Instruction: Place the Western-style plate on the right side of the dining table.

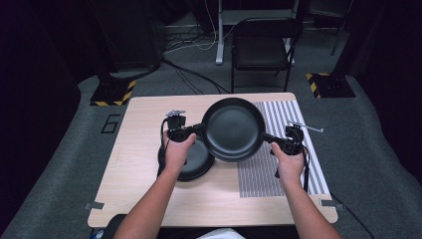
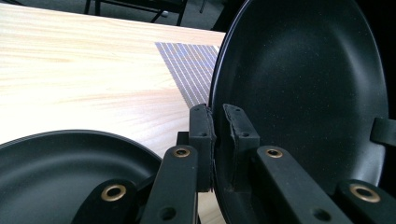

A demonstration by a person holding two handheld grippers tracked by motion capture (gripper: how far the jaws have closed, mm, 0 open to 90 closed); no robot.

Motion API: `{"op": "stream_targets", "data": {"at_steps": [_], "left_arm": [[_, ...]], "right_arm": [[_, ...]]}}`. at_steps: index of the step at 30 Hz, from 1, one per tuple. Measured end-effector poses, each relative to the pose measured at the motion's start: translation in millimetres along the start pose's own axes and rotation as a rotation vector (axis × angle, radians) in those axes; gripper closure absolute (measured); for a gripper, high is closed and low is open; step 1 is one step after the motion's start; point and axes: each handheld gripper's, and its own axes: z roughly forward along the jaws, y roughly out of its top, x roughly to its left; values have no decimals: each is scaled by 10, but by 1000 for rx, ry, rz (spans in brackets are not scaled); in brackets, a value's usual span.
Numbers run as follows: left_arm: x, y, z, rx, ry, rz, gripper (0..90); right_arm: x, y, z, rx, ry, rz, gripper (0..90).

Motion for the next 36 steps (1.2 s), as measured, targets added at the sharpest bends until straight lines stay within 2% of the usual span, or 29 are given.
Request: {"op": "stream_targets", "data": {"at_steps": [15, 26, 36], "left_arm": [[-88, 4, 105, 5, -20, -1, 826], [-185, -12, 151, 8, -35, 13, 826], [-256, -34, 265, 22, -49, 20, 823]], "right_arm": [[-63, 14, -113, -22, -21, 2, 849], [-116, 1, -225, -36, -35, 11, 849], [-195, -20, -308, -51, -51, 16, 849]]}}
